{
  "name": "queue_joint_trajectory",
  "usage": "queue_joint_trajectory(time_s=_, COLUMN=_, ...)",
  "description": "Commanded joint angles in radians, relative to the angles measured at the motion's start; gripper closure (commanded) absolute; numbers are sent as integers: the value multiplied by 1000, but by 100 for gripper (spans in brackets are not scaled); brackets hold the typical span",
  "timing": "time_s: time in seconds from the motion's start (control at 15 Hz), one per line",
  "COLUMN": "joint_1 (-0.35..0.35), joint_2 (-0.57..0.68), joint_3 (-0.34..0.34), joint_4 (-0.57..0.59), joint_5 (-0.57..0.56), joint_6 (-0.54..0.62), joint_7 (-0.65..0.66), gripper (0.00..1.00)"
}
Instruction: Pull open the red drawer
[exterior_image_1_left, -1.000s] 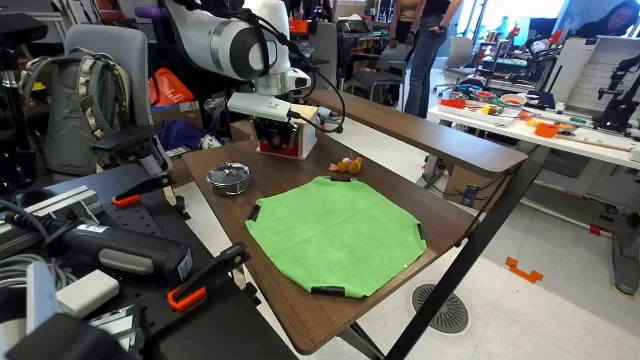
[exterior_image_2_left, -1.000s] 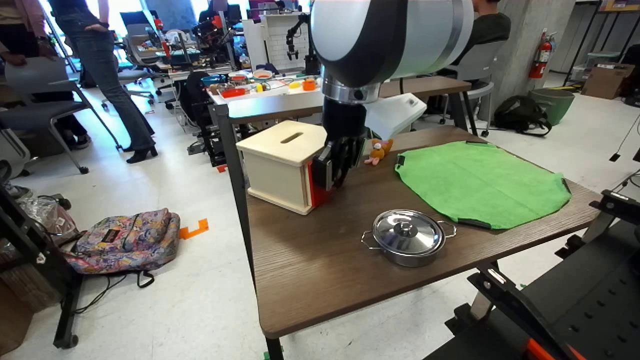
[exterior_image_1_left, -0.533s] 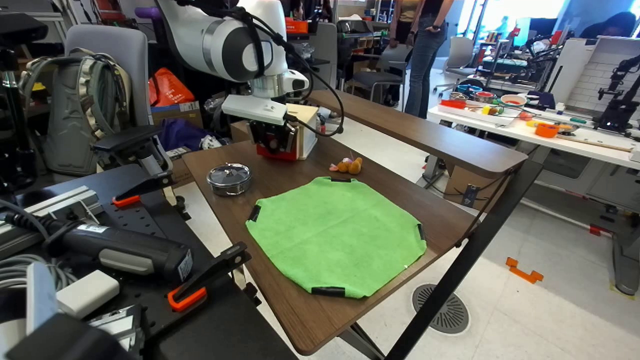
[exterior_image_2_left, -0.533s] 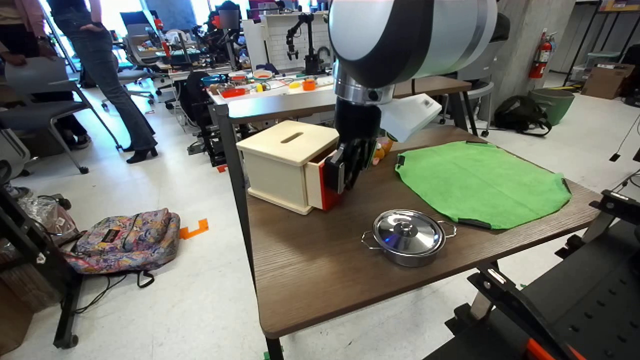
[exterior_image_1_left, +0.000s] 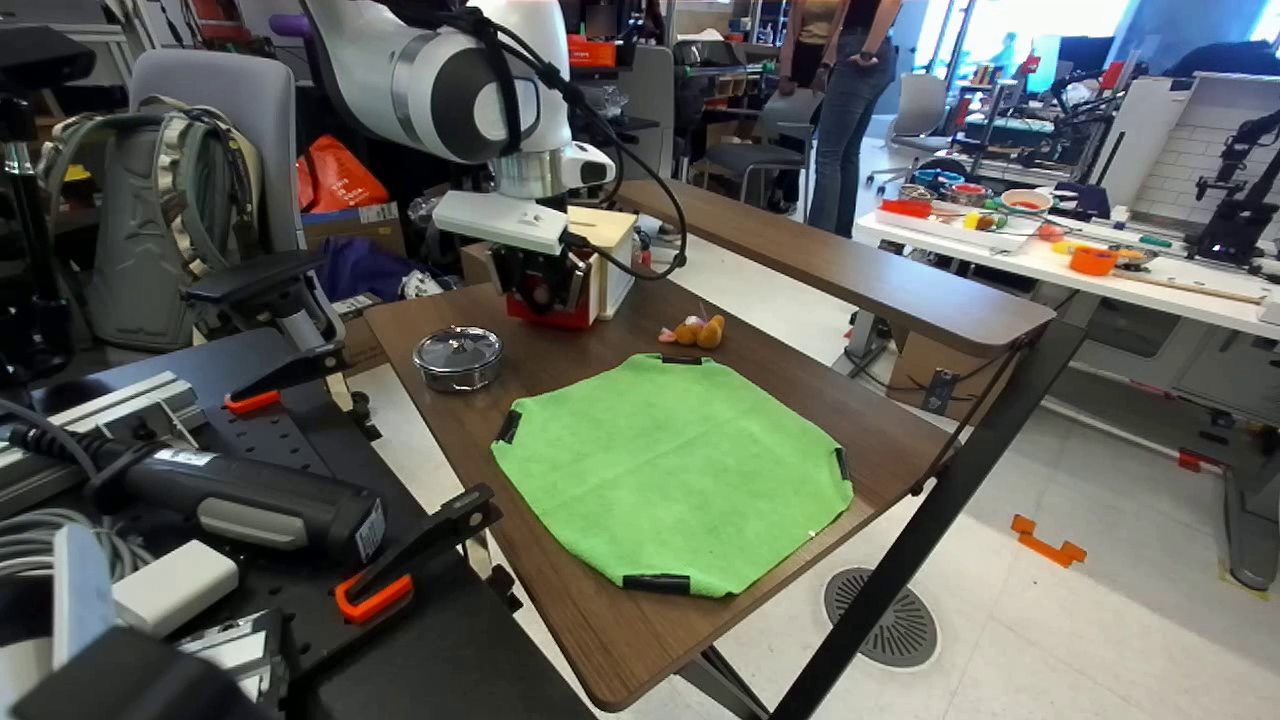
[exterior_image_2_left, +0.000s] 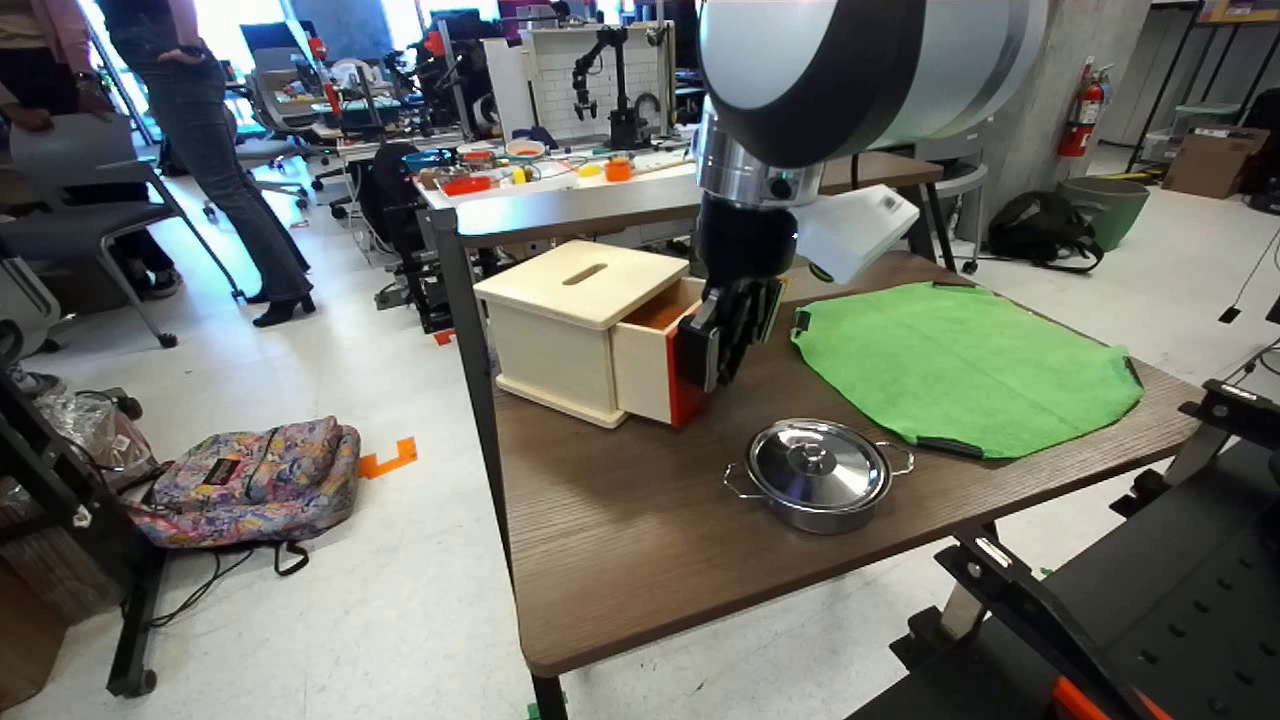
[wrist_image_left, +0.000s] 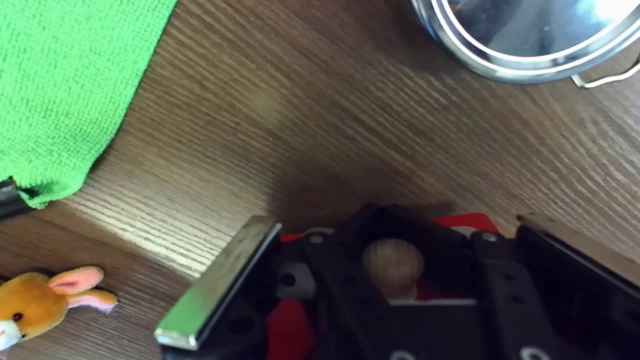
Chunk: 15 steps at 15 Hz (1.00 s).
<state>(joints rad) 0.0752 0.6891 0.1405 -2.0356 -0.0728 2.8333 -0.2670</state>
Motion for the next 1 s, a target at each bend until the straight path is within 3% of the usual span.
queue_joint_trajectory(time_s=0.0, joint_1=-49, joint_2=-68, joint_3=-10, joint_4=-70, joint_5=-18, joint_6=28, joint_7=-9, gripper=98)
queue_joint_trajectory(time_s=0.67, joint_1=-90, joint_2=-97, joint_3=-16, joint_4=-135, joint_5=-21, joint_6=35, joint_7=-17, gripper=97)
queue_joint_trajectory(time_s=0.73, joint_1=-90, joint_2=-97, joint_3=-25, joint_4=-136, joint_5=-24, joint_6=30, joint_7=-13, gripper=66)
queue_joint_trajectory(time_s=0.8, joint_1=-102, joint_2=-102, joint_3=-27, joint_4=-142, joint_5=-24, joint_6=22, joint_7=-22, gripper=65)
queue_joint_trajectory(time_s=0.93, joint_1=-113, joint_2=-97, joint_3=-41, joint_4=-139, joint_5=-28, joint_6=15, joint_7=-30, gripper=52)
